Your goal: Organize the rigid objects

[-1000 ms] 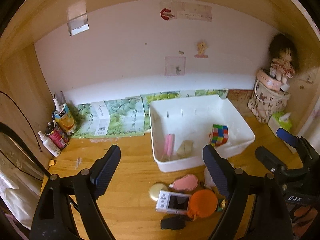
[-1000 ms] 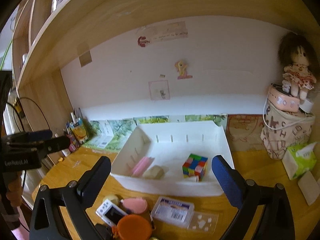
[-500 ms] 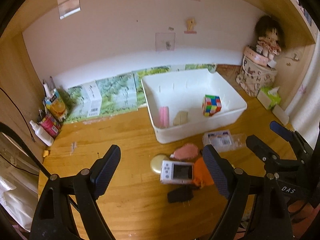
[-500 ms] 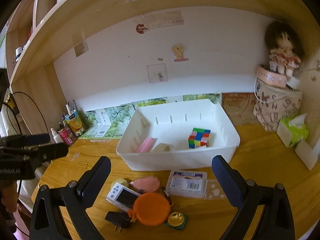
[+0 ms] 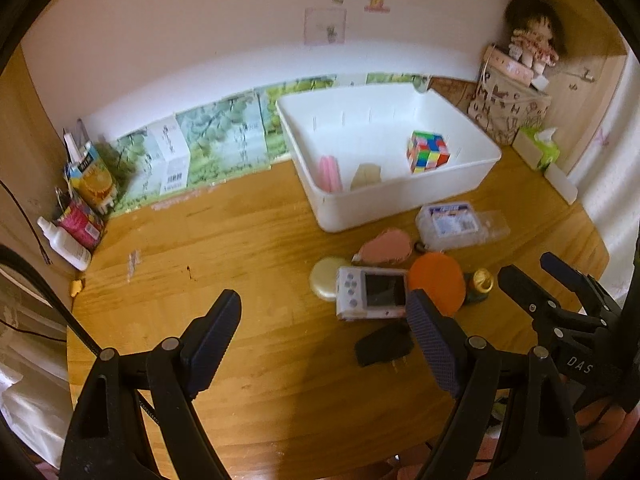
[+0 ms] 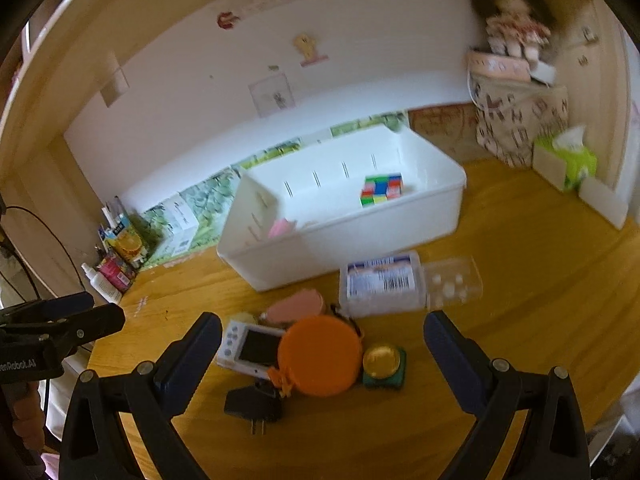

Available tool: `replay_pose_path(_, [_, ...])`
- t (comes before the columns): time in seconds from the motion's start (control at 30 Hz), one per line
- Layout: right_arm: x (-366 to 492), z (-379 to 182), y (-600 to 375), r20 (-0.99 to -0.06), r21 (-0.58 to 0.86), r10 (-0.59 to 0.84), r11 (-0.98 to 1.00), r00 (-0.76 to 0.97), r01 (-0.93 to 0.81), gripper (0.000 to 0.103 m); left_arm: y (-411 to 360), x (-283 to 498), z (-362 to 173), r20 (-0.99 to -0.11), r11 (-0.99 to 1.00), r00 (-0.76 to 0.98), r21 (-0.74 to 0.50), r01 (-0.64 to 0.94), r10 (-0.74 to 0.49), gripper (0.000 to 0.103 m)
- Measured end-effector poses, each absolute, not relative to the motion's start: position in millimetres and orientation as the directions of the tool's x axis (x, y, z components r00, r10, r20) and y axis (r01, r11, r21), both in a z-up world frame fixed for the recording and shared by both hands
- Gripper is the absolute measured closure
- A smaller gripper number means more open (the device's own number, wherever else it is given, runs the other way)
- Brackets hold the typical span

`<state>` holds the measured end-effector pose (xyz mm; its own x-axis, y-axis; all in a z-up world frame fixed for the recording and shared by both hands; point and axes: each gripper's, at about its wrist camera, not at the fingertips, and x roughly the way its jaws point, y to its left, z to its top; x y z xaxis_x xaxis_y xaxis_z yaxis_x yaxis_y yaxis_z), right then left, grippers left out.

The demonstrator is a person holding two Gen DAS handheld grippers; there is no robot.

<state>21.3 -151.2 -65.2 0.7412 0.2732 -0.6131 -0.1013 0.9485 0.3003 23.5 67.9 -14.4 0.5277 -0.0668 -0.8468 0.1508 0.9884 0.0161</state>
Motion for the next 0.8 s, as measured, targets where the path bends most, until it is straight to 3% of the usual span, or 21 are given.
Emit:
replay_pose_path(0.57, [41,-118,-146,-0.793,0.337,0.287,0.942,0.537,-0.006,0.002,79,45,-74,-0.959,0.994,0.271,-0.056,0.092,-0.079,0.016])
replay_pose_path(0.8, [61,-129,-145,-0.814,0.382,0.353,0.924,0.462,-0.033,0.002,73,56,-93,-0.981,0.995,0.171,-0.080,0.067,-0.091,0.016])
